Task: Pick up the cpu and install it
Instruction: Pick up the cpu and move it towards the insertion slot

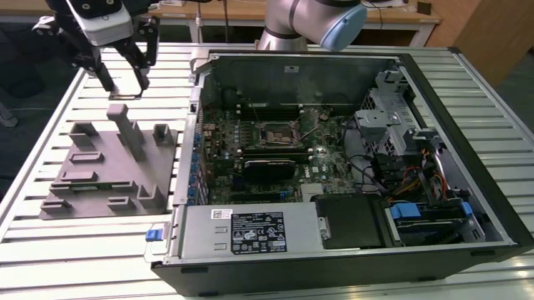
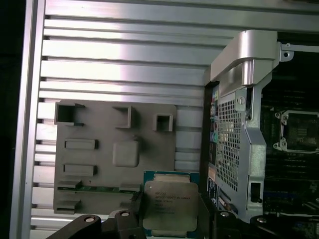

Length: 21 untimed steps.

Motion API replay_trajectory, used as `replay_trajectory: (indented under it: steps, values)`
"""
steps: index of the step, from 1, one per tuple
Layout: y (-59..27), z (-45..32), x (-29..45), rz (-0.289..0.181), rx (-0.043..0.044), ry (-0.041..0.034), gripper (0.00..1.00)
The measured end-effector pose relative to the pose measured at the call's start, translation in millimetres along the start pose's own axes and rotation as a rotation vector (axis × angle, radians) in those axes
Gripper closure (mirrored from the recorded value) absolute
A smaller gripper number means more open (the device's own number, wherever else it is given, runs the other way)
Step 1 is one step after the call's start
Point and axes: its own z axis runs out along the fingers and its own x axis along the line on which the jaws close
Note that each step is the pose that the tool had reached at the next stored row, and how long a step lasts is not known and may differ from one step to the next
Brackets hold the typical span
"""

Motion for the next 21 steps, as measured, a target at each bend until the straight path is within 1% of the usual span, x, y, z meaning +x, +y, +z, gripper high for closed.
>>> replay_trajectory:
  steps: [12, 21]
  values:
    - [-0.9, 0.3, -24.5, 0.000, 0.0000, 0.0000, 0.47]
    - [-1.9, 1.0, -48.6, 0.000, 0.0000, 0.0000, 0.47]
